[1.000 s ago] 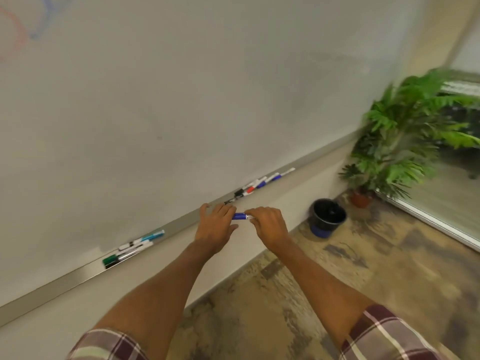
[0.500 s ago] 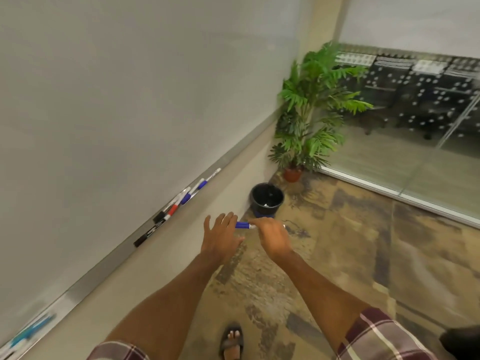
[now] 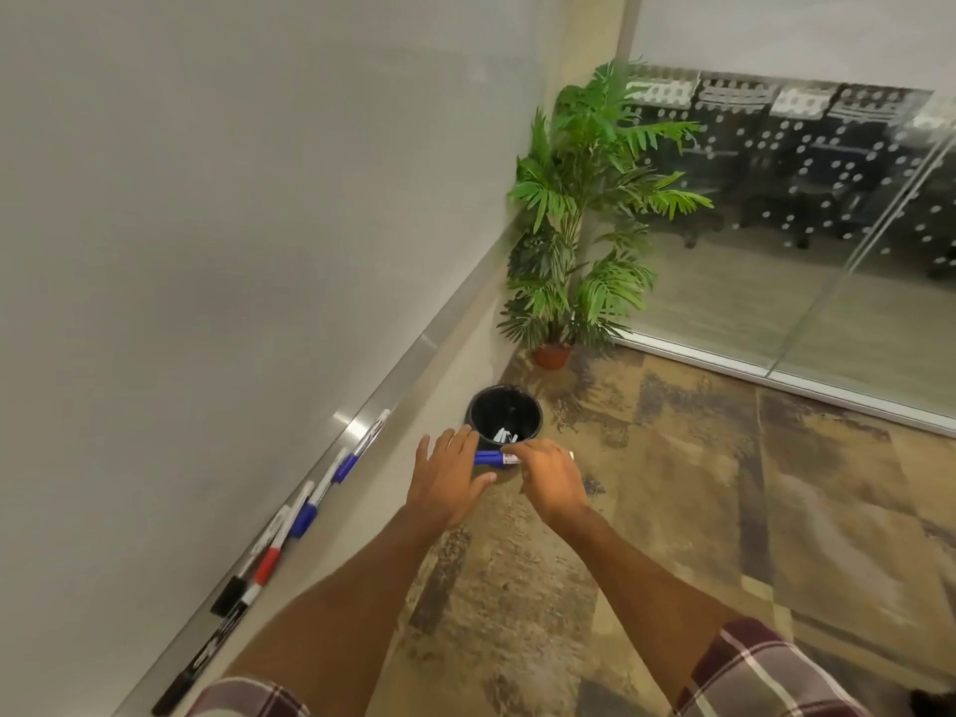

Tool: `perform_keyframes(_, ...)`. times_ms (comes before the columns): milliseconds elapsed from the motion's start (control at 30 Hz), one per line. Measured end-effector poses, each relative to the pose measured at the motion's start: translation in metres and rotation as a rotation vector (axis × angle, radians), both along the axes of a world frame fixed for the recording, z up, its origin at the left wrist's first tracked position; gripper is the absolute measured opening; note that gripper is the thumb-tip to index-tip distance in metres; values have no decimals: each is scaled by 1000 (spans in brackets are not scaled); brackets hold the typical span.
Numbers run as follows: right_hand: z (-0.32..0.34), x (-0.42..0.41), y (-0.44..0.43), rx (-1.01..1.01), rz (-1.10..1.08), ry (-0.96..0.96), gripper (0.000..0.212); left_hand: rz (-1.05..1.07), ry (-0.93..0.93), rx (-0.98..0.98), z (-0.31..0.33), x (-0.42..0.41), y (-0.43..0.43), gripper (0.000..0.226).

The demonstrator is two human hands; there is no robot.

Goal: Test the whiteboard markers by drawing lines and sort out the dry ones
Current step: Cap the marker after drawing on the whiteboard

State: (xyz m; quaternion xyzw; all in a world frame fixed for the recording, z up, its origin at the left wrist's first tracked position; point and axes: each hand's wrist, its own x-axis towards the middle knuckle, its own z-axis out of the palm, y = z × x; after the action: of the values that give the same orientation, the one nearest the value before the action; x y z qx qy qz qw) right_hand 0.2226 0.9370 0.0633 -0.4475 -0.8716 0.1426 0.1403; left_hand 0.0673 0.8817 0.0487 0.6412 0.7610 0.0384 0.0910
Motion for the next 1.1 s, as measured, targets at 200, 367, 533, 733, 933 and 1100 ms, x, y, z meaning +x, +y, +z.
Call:
perform_keyframes(200,-11,-11,76,-33,-20,-5,41,-30,-20,-23,-18,-14,75,66)
perform_keyframes(367,-33,-18,160,-29,-5,-29,36,-19,-41,-31,-41,-23,152,64)
perform_keyframes(533,-66,-26,261,-57,44,-137,47,49,-102,-75,-59,-24,238,68)
perform_keyframes(733,-110,-39,360,-146,111,-135,49,136,-134,-140,-95,-28,337,68)
perform_keyframes(933,-167,-63,444,-215,209,-166,51,217,-203,-217,-156,-34,412,71)
perform_keyframes(1100,-214,-87,489,-208,260,-154,39,285,-208,-241,-198,-49,454,74)
